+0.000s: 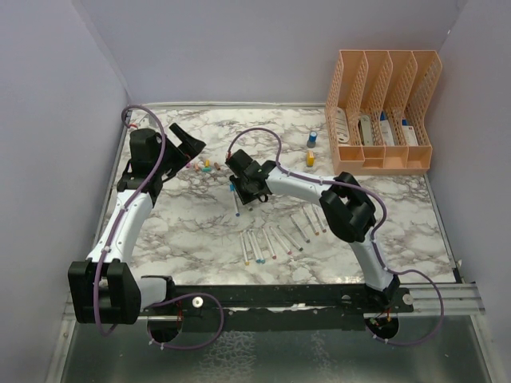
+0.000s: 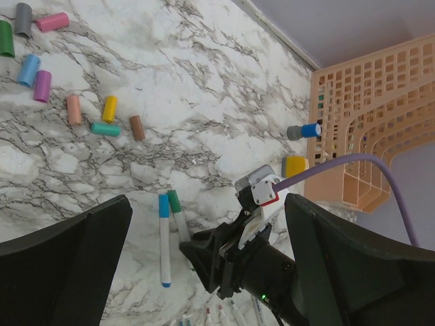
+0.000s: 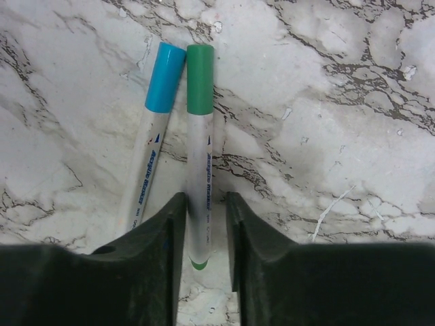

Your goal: Open the pen caps

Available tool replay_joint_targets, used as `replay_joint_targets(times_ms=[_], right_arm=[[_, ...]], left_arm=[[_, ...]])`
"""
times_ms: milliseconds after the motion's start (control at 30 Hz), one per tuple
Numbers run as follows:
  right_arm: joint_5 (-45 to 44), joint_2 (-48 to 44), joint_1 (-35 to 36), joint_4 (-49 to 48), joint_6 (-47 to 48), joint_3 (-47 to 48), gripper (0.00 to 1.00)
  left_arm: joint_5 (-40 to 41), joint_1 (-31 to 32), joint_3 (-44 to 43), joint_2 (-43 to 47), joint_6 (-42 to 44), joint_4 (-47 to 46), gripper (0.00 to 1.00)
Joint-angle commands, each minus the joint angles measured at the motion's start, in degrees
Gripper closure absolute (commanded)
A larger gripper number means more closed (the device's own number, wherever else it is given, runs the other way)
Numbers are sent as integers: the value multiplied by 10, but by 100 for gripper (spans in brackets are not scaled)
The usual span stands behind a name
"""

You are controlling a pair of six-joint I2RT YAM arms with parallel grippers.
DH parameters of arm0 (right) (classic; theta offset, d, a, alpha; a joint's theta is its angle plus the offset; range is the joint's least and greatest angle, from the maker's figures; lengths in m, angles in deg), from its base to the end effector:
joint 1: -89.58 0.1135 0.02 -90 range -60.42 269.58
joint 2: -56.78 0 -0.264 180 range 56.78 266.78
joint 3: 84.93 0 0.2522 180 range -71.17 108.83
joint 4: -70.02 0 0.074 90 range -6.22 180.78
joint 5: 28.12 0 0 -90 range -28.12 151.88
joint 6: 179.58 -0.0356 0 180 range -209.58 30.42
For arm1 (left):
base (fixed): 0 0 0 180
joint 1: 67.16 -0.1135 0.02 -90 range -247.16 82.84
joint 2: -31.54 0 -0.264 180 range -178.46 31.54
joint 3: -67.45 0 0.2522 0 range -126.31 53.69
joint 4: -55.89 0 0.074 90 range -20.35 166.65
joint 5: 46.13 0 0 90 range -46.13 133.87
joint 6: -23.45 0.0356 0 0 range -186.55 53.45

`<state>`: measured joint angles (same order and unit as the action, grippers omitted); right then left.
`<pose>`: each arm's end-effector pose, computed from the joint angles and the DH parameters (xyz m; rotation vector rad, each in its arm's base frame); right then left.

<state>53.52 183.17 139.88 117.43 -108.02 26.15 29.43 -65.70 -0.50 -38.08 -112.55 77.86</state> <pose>0.3042 0.3583 0.1624 -0.6849 2.5715 0.2040 0.2792 -0.0160 0.3101 -0.6193 1.9602 -0.7767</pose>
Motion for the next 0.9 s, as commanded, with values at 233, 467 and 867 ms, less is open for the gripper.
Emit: replay_joint_targets(times_ms=[233, 467, 867], right_arm=[[18, 0, -10, -11, -50, -42, 98], [29, -135, -34, -134, -41, -164, 99], [56, -254, -34, -156, -13, -216, 99]], left_arm=[[-64, -4, 5, -16, -10, -29, 1], [-73, 21, 17, -47, -40, -67, 1], [-71, 140, -35, -180, -76, -137, 14]])
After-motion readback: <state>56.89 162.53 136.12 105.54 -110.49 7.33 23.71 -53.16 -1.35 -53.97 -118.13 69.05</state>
